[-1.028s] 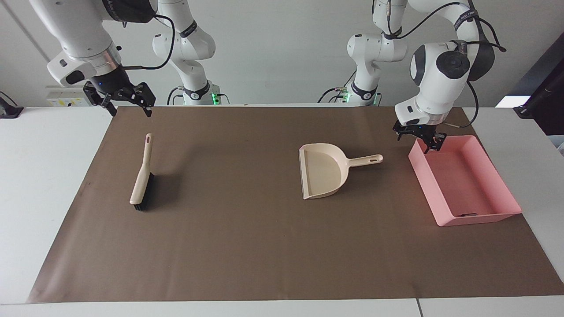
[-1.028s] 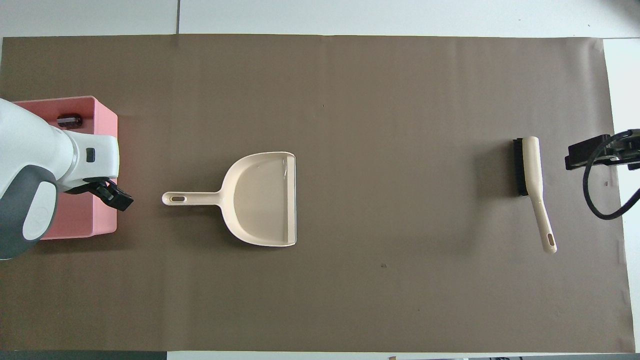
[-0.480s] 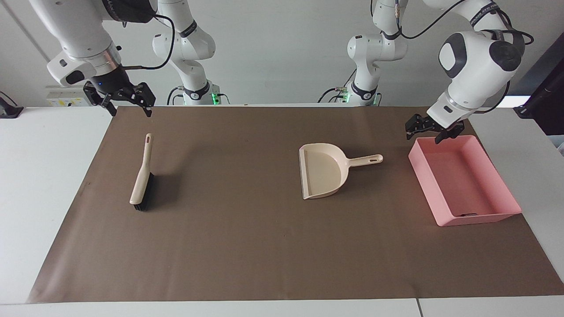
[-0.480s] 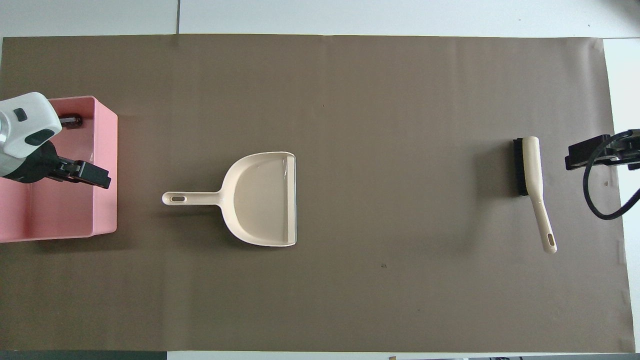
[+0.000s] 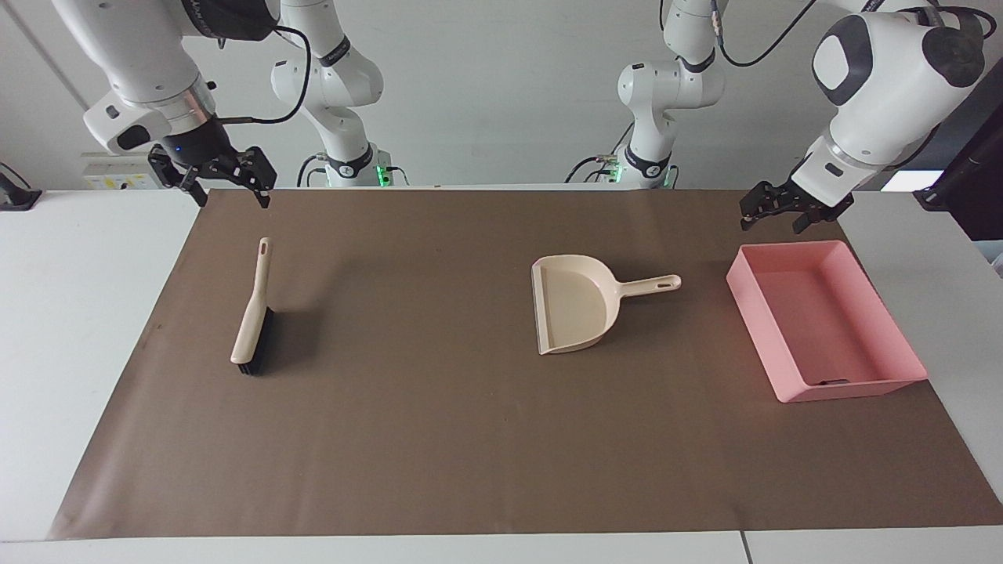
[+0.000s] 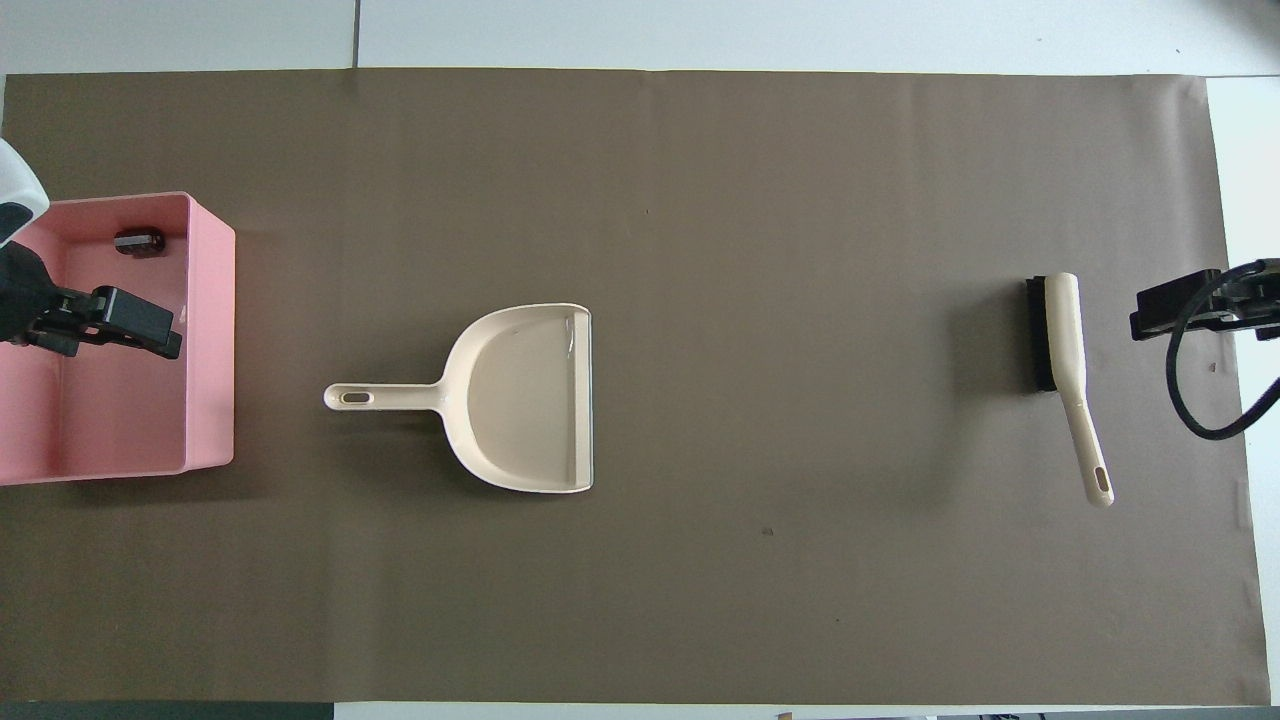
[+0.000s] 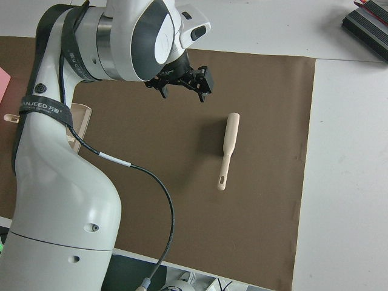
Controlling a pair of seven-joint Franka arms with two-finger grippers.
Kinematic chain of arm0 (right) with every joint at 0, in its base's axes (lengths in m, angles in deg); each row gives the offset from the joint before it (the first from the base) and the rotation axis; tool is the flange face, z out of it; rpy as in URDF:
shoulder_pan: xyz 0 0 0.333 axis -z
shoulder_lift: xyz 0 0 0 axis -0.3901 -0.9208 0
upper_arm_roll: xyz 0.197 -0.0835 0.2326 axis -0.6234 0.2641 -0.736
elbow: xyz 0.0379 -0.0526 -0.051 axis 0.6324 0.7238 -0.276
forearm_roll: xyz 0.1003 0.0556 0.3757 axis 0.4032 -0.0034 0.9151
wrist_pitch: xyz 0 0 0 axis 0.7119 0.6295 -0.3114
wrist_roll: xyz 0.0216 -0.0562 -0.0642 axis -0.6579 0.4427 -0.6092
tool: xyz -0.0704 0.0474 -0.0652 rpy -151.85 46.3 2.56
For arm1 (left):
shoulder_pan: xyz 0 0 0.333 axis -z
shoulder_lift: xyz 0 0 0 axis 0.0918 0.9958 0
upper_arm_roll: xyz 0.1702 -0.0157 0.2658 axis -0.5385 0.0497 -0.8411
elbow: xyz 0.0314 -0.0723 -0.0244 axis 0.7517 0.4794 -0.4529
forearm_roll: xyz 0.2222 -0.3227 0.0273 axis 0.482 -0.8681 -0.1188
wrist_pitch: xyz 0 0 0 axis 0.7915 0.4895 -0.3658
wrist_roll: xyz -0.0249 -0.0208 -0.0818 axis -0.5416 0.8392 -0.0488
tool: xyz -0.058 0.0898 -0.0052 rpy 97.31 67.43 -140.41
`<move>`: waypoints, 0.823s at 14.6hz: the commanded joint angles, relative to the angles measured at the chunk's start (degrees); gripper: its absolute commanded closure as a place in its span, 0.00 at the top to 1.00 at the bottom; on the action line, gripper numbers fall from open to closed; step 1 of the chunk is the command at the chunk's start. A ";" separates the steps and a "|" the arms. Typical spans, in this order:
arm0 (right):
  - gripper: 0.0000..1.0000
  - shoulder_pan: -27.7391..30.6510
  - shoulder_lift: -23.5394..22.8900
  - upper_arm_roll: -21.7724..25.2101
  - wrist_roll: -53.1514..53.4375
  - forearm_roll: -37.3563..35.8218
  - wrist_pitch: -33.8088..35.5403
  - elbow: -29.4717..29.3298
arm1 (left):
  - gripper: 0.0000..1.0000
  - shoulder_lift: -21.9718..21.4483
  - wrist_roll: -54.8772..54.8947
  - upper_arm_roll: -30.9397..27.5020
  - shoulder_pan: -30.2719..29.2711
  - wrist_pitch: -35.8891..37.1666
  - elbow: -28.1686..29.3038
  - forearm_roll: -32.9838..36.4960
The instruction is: Clean e-waste and dump in bin
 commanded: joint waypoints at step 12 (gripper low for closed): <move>1.00 0.35 1.28 -0.16 0.07 -0.06 -0.66 1.60 | 0.97 -3.08 -2.20 0.17 0.65 -3.34 1.30 2.68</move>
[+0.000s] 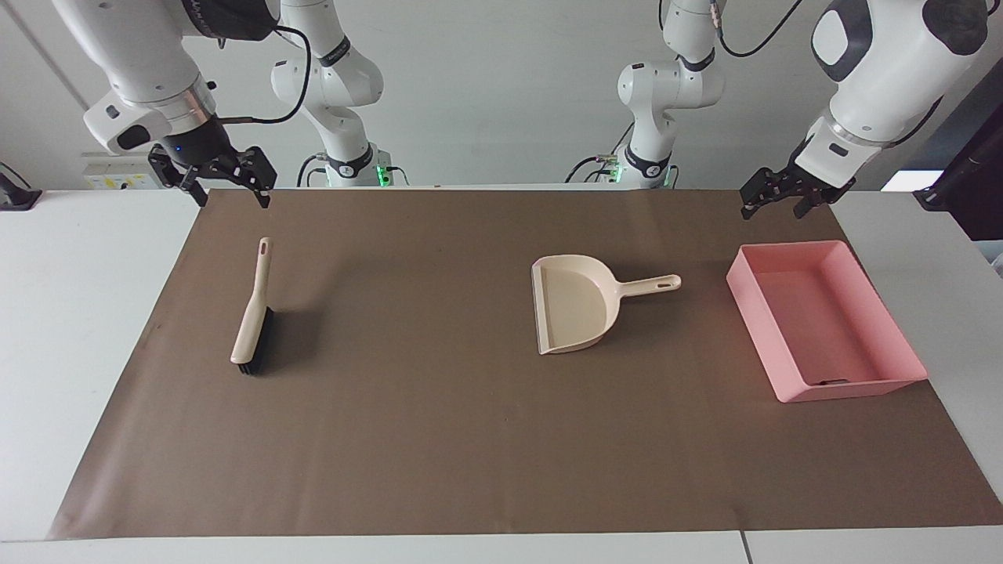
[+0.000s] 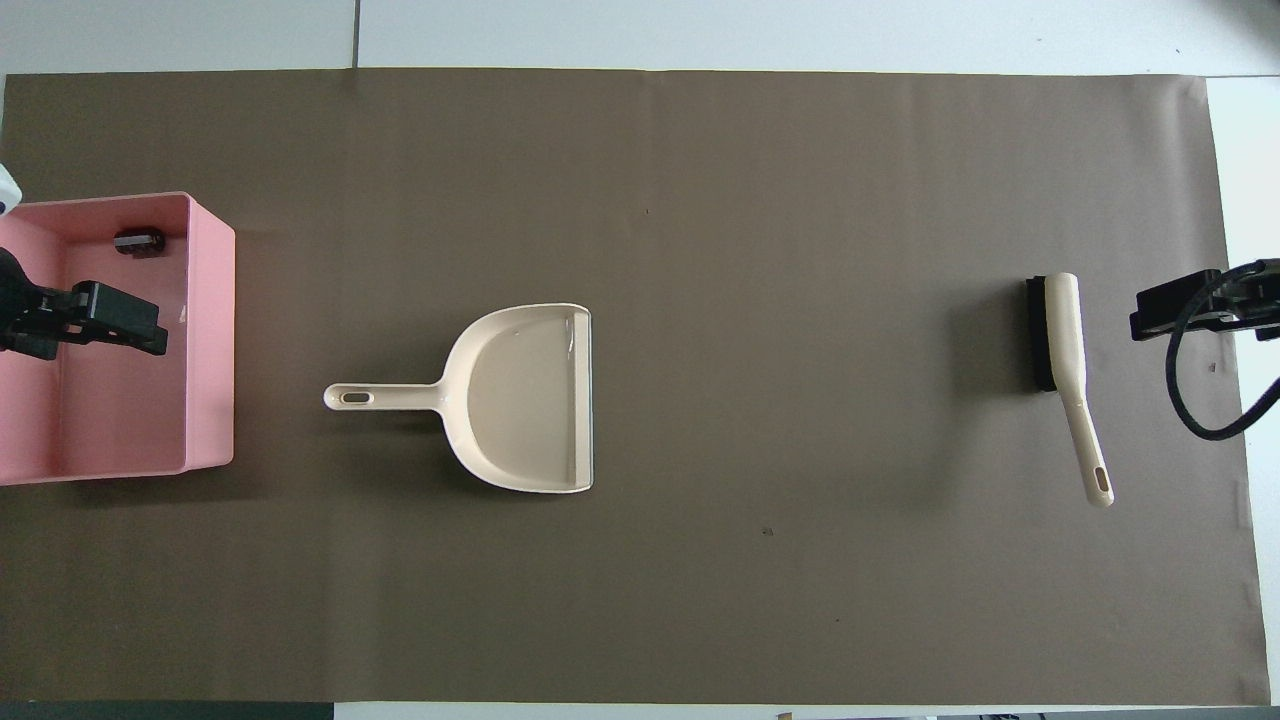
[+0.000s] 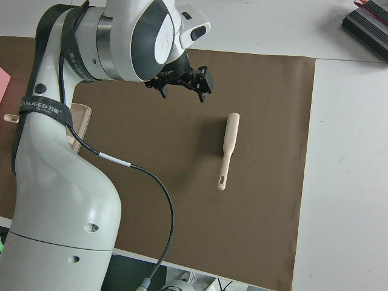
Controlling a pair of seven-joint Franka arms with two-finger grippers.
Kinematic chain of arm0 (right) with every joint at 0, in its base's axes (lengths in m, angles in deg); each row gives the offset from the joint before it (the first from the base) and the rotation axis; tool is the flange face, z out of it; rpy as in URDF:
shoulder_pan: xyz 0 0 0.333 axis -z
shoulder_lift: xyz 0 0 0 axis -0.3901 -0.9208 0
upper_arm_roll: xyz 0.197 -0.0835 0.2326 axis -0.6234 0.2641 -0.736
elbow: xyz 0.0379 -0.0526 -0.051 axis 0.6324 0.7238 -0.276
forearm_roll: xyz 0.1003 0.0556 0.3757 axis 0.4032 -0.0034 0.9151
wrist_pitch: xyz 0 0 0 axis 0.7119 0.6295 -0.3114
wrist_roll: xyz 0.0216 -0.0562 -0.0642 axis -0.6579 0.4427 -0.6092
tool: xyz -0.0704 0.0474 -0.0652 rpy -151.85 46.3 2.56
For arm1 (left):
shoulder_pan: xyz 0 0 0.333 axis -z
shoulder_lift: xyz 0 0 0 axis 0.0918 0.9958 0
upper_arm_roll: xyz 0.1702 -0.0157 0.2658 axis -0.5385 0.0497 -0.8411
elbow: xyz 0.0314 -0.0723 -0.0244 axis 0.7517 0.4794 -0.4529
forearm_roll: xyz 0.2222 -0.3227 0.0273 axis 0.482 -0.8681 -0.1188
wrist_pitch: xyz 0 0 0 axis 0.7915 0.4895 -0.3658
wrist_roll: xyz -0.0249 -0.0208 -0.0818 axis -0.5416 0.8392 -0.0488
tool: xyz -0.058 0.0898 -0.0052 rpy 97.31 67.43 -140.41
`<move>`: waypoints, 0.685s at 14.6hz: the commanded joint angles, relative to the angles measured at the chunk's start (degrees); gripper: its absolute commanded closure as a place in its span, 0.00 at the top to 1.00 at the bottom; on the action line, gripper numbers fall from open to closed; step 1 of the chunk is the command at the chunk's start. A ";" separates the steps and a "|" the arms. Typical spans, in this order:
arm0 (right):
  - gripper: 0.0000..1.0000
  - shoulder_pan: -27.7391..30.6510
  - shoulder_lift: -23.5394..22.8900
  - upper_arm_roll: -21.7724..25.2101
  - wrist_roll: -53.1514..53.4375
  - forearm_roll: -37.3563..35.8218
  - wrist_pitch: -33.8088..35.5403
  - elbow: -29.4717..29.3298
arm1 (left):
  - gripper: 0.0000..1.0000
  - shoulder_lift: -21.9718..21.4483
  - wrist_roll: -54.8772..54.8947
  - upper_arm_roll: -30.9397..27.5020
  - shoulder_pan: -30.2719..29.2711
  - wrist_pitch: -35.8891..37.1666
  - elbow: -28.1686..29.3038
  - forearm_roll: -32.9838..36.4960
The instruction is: Clean e-waste and dump in bin
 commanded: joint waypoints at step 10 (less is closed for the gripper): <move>1.00 0.35 1.26 -0.17 0.07 -0.06 -0.66 1.57 | 0.98 -1.14 1.59 0.28 0.42 -3.85 1.05 2.31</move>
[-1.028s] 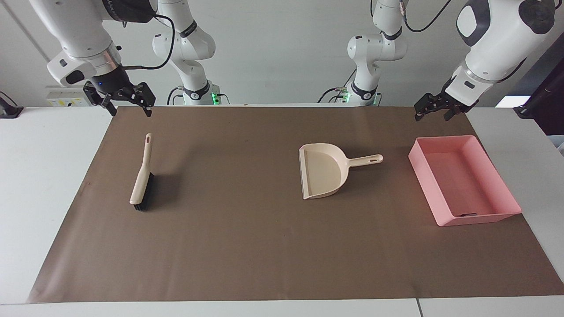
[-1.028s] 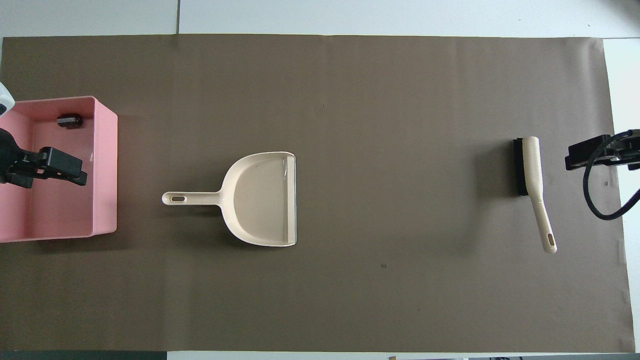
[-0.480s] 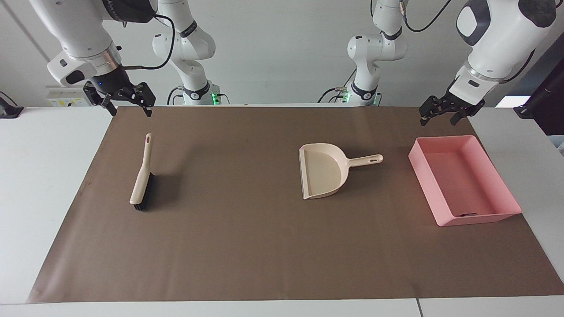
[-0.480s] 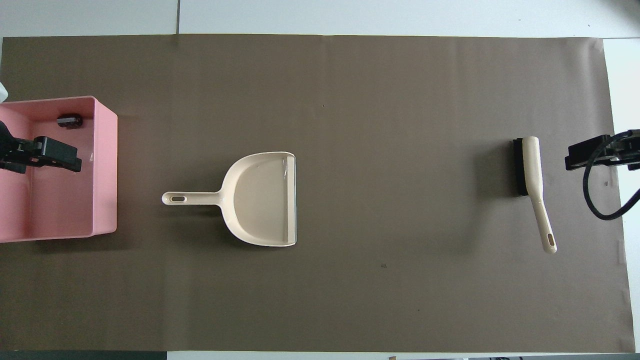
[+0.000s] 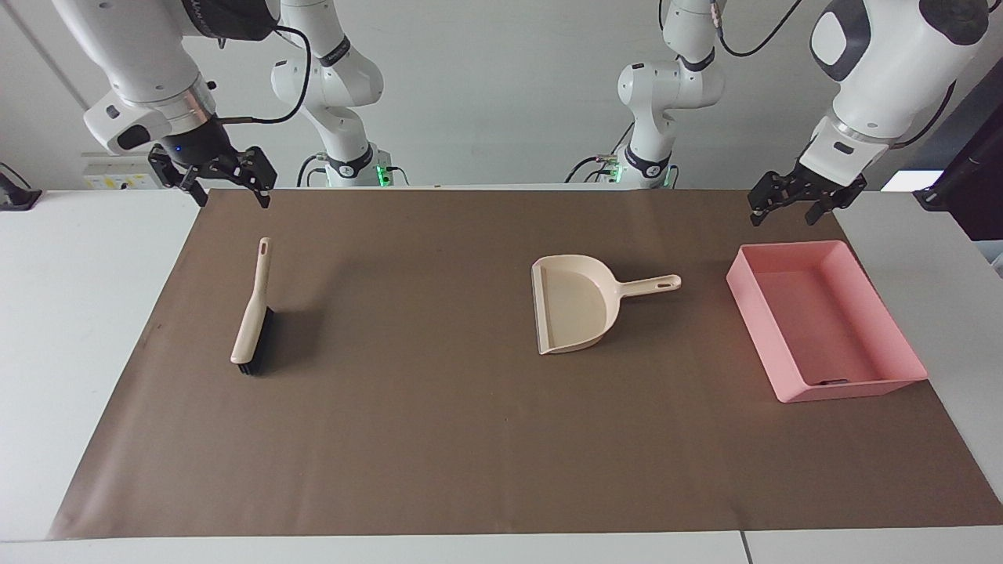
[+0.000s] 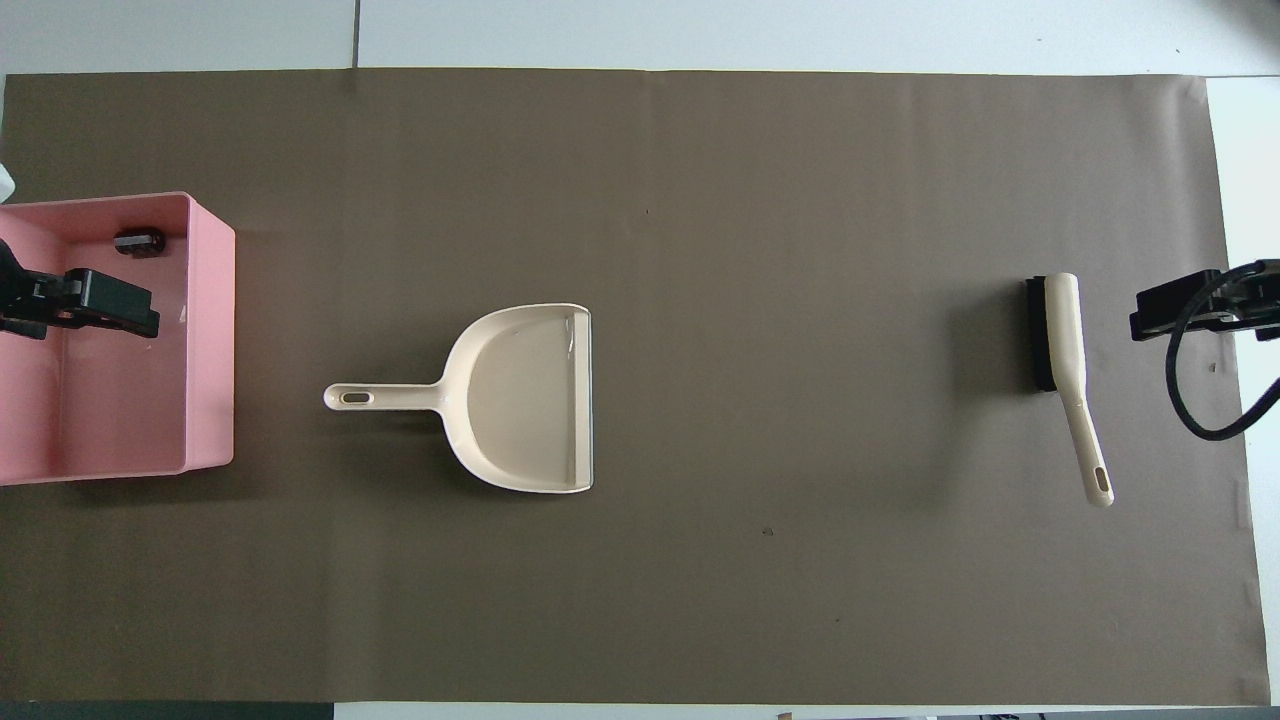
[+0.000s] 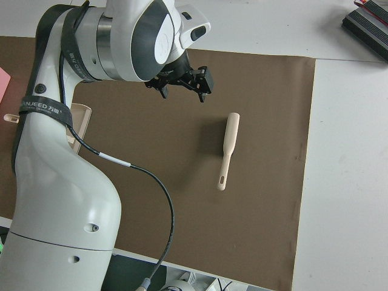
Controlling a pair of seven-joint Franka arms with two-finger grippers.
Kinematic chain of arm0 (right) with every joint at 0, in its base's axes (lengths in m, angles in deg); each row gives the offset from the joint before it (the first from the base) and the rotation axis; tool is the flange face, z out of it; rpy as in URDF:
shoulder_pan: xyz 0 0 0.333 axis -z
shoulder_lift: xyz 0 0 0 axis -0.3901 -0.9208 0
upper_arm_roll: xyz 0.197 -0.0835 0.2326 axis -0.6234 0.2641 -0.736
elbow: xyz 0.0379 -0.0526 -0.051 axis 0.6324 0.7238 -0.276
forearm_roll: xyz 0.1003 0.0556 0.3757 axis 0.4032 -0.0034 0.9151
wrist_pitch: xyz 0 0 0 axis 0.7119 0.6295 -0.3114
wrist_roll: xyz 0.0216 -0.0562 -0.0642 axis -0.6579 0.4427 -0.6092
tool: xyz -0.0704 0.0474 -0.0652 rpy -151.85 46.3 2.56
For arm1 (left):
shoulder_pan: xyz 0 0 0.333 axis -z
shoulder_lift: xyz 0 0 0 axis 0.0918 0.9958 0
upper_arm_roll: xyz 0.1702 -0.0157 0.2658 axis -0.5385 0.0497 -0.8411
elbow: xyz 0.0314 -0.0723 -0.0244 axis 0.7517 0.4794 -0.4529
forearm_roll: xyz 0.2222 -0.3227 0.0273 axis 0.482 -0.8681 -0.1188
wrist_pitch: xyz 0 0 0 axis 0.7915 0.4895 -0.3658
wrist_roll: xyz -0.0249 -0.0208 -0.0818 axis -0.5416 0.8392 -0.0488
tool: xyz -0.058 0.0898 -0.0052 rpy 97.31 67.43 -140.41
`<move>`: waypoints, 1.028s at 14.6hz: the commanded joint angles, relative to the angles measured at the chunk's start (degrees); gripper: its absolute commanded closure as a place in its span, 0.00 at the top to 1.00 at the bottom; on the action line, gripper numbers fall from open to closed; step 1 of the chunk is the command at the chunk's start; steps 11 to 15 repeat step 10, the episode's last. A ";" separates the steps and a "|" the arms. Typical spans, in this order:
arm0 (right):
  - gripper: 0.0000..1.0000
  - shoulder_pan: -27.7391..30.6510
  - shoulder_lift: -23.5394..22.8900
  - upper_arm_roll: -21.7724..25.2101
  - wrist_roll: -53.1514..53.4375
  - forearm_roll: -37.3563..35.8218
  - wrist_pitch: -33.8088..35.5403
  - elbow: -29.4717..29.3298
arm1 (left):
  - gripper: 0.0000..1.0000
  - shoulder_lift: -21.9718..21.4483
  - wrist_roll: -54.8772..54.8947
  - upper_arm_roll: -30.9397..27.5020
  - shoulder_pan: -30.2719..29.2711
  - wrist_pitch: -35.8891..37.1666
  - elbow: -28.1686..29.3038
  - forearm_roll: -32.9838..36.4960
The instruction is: Clean e-waste and dump in bin
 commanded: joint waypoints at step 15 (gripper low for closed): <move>1.00 0.35 1.34 -0.17 0.07 -0.06 -0.66 1.55 | 0.98 -1.22 1.13 0.09 0.42 -1.08 1.32 0.66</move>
